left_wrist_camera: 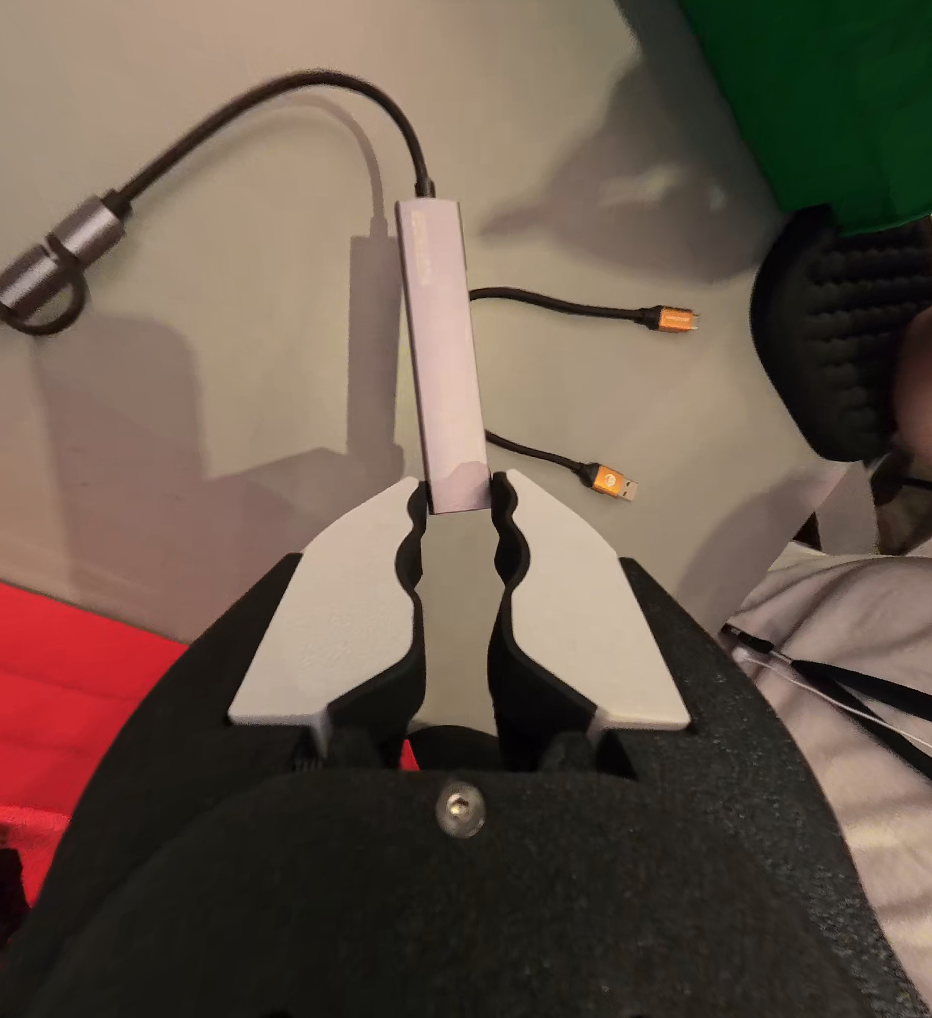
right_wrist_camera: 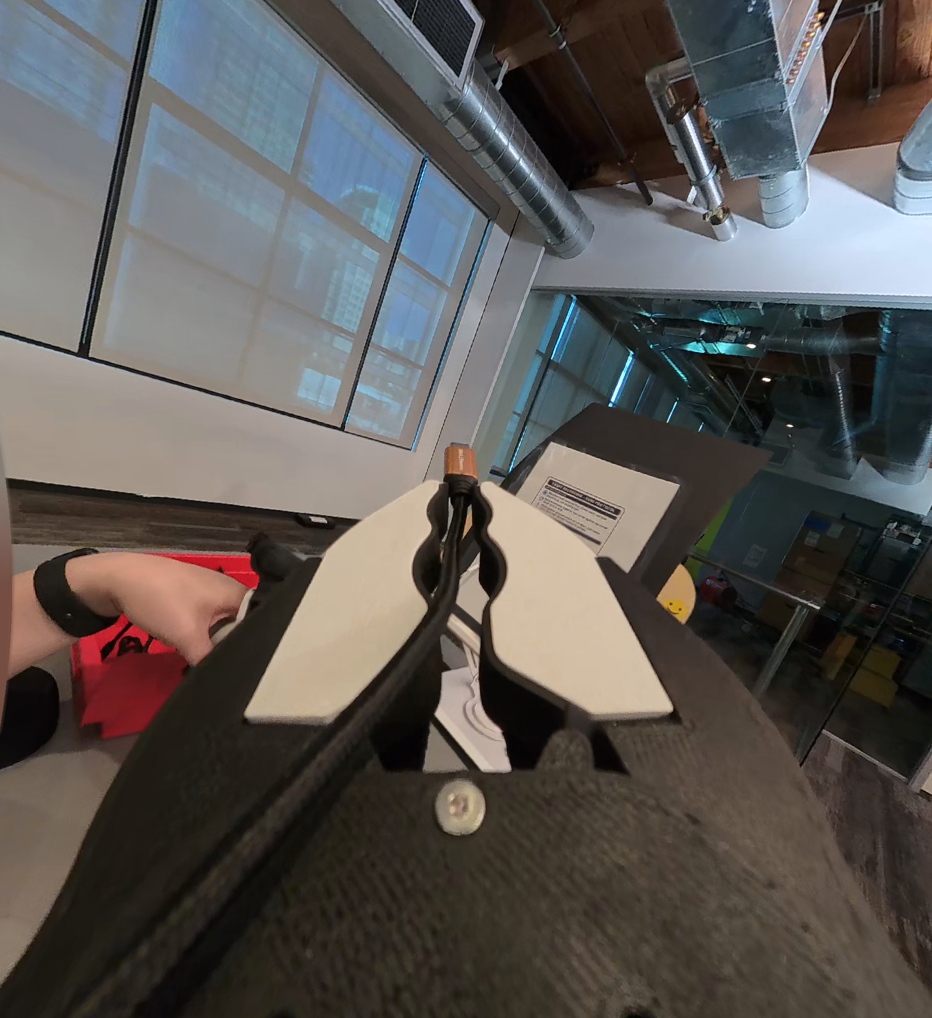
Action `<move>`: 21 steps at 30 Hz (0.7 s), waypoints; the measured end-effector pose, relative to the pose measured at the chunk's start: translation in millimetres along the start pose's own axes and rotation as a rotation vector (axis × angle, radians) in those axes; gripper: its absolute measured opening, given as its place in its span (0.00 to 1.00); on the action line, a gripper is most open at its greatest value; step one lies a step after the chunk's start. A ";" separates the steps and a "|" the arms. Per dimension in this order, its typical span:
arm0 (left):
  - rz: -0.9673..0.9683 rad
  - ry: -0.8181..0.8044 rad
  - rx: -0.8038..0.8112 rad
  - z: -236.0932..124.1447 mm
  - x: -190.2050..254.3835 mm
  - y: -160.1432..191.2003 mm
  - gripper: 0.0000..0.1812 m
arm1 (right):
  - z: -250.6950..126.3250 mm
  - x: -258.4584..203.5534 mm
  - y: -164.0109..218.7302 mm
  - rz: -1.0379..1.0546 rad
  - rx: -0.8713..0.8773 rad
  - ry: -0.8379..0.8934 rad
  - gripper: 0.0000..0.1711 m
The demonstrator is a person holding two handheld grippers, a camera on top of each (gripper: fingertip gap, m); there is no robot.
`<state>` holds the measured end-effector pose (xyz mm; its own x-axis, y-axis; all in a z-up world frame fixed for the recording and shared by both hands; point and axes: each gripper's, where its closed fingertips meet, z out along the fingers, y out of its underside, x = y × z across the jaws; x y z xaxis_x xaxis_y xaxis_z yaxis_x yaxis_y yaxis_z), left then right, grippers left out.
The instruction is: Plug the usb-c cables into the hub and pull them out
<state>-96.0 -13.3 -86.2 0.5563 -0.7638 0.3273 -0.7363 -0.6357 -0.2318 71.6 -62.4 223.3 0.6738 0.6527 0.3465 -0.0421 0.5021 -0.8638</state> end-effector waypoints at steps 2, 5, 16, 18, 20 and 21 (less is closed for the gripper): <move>0.013 0.033 0.043 -7.9 5.4 -3.8 0.12 | 4.4 -2.7 4.5 -0.007 -0.018 -0.007 0.05; 0.013 0.106 0.123 -22.2 11.3 -8.4 0.12 | 11.7 -7.0 13.1 -0.010 -0.051 -0.023 0.05; -0.049 0.098 0.293 -59.6 -7.1 -12.6 0.12 | 33.2 -23.2 41.0 -0.036 -0.159 -0.073 0.05; -0.050 0.094 0.295 -61.1 -8.9 -11.3 0.12 | 35.9 -25.1 45.5 -0.041 -0.177 -0.078 0.05; -0.066 0.073 0.275 -58.0 -13.0 -8.5 0.12 | 37.9 -26.4 49.3 -0.053 -0.195 -0.080 0.05; -0.072 0.058 0.245 -53.7 -14.5 -5.6 0.12 | 38.5 -26.9 50.6 -0.059 -0.202 -0.080 0.05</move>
<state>-120.5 7.4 -40.4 0.5761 -0.7121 0.4012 -0.5761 -0.7020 -0.4188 23.0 -32.7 184.4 0.6096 0.6728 0.4193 0.1493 0.4220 -0.8942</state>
